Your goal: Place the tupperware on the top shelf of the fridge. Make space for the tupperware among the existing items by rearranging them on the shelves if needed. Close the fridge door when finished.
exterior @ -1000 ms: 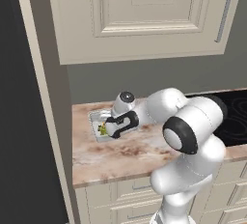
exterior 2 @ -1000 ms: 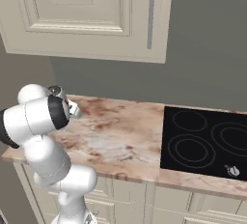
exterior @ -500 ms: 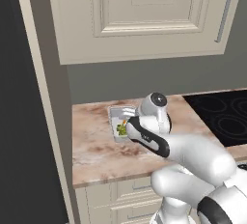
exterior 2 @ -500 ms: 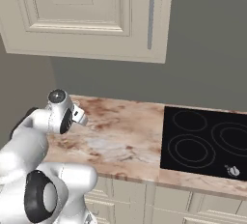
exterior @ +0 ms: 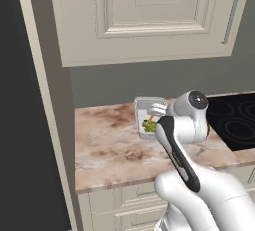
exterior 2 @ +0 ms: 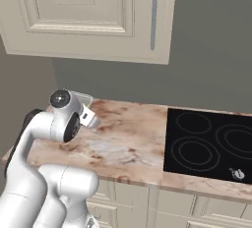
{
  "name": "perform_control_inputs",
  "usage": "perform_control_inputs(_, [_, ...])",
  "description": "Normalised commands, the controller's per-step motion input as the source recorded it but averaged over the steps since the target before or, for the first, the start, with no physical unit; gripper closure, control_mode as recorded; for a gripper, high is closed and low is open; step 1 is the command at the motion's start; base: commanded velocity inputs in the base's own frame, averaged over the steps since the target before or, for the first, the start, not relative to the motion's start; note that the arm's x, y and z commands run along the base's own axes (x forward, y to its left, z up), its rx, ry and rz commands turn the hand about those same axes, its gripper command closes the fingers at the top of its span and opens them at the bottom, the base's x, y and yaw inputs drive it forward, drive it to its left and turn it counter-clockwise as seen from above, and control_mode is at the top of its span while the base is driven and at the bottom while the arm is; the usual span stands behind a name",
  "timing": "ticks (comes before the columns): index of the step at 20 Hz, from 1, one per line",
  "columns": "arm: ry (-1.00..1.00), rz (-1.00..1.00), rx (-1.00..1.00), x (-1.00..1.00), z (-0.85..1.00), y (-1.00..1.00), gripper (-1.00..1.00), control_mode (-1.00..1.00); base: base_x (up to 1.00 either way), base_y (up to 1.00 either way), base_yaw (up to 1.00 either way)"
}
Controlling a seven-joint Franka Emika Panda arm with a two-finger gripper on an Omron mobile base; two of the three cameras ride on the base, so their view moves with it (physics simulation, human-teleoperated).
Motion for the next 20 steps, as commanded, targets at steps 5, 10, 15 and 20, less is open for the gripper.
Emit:
perform_control_inputs(5, [0.09, 0.0, 0.0, -0.41, 0.9, -0.42, 1.0, -1.0, 0.0, 0.0, 0.0])
perform_control_inputs(10, [0.17, 0.07, 0.0, -0.59, 0.51, -0.05, 1.0, -1.0, 0.0, 0.0, 0.0])
perform_control_inputs(15, [0.12, 0.05, 0.0, -0.81, 0.31, 0.0, 1.0, -1.0, 0.0, 0.0, 0.0])
perform_control_inputs(20, [0.02, 0.0, -0.01, -0.82, 0.09, -0.1, 1.0, -1.0, 0.0, 0.0, 0.0])
